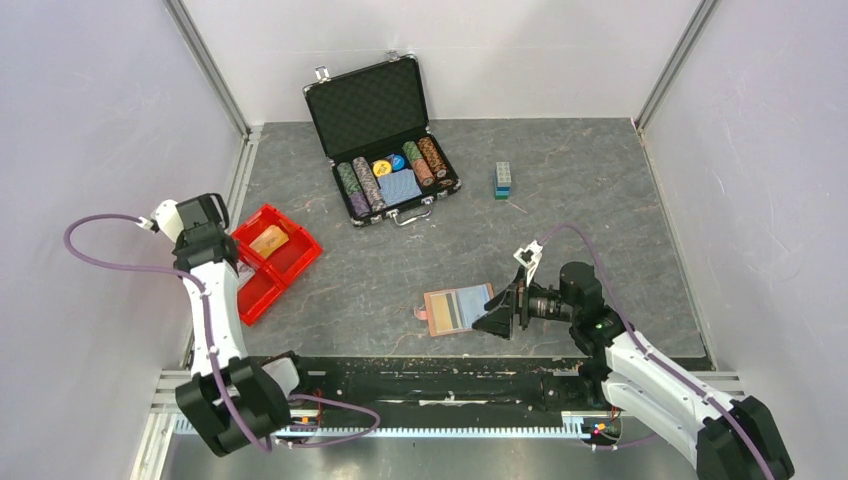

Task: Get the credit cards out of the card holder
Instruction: Place the credit card in the storage box.

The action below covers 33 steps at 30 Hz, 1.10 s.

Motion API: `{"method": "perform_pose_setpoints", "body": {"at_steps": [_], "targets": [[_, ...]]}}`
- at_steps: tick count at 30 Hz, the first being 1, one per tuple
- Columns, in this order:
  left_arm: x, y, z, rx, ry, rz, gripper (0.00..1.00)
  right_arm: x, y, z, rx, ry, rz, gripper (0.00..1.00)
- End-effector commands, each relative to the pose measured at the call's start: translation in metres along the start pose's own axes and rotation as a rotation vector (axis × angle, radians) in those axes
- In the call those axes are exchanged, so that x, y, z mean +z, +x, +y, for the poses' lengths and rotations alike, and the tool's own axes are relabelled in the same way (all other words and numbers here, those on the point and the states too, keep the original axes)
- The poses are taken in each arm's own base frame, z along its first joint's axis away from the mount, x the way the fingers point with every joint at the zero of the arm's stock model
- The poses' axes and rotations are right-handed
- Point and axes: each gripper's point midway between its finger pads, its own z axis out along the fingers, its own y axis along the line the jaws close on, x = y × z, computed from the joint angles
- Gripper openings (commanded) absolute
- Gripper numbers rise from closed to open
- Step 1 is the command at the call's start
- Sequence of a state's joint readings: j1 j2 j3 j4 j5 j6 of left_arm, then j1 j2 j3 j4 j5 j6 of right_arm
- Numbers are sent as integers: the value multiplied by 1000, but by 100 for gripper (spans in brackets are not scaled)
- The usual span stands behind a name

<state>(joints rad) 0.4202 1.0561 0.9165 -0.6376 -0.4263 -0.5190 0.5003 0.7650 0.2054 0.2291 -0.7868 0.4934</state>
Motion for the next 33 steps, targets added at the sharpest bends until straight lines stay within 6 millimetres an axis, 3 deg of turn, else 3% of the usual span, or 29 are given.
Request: {"method": "perform_pose_setpoints", "body": {"at_steps": [1, 6, 12, 22, 33], "targets": [[16, -11, -23, 17, 90, 39, 2, -4, 5, 2, -52, -5, 23, 98], [31, -5, -22, 91, 75, 93, 2, -7, 3, 4, -56, 7, 20, 98], [36, -2, -37, 108, 157, 103, 2, -7, 3, 4, -66, 12, 39, 98], [61, 9, -39, 168, 115, 186, 2, -9, 10, 2, -52, 15, 54, 98], [79, 18, -38, 219, 83, 230, 4, -9, 4, 6, -43, 10, 43, 98]]}}
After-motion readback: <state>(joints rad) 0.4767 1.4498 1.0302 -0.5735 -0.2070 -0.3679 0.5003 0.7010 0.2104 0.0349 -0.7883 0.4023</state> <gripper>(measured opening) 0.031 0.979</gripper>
